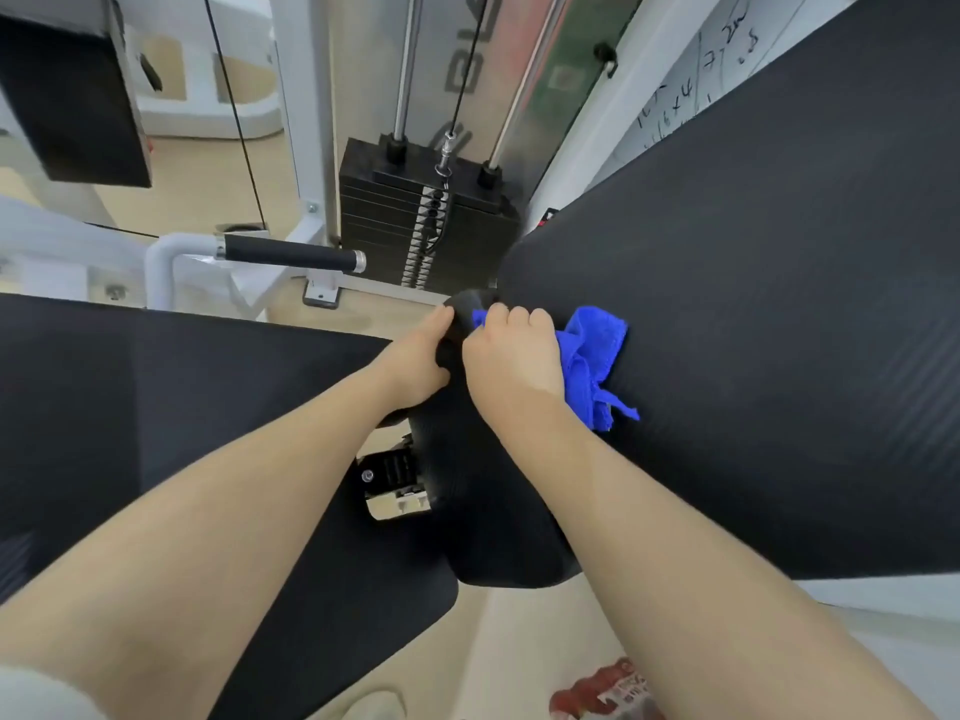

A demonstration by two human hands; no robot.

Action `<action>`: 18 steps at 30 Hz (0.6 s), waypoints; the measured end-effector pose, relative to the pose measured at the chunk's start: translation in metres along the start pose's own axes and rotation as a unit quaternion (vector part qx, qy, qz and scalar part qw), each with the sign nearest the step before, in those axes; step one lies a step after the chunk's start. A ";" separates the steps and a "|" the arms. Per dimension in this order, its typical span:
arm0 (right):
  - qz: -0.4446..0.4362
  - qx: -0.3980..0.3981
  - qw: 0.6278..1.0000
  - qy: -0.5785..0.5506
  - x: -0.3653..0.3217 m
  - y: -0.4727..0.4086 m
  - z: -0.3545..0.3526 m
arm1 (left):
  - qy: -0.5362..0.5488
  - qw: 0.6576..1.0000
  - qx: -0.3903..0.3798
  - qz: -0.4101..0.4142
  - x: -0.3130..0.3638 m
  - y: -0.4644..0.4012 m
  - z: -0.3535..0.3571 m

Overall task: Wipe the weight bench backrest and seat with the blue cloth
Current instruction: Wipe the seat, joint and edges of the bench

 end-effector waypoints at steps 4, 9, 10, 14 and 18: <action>-0.003 -0.002 1.000 -0.012 0.008 0.056 0.016 | -0.054 0.997 -0.053 -0.033 0.017 0.024 0.012; 0.008 -0.034 0.999 -0.014 0.018 0.114 0.035 | -0.043 0.993 -0.101 -0.036 0.035 0.060 0.034; 0.007 -0.040 0.999 -0.010 0.020 0.121 0.037 | -0.044 0.993 -0.102 -0.033 0.036 0.063 0.036; 0.002 -0.016 1.000 0.014 0.019 0.117 0.033 | -0.048 0.995 -0.085 -0.026 0.032 0.069 0.035; -0.004 0.014 1.000 0.008 0.013 0.073 0.021 | -0.044 0.997 -0.042 -0.043 0.010 0.065 0.021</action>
Point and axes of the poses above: each hand's wrist, its own y-axis away from the middle knuckle, its own z-axis out of the palm, x = y × z, the point moved 4 cm from there along -y, towards the middle knuckle, and after that the axes turned 15 degrees about z, right-handed, at the moved point
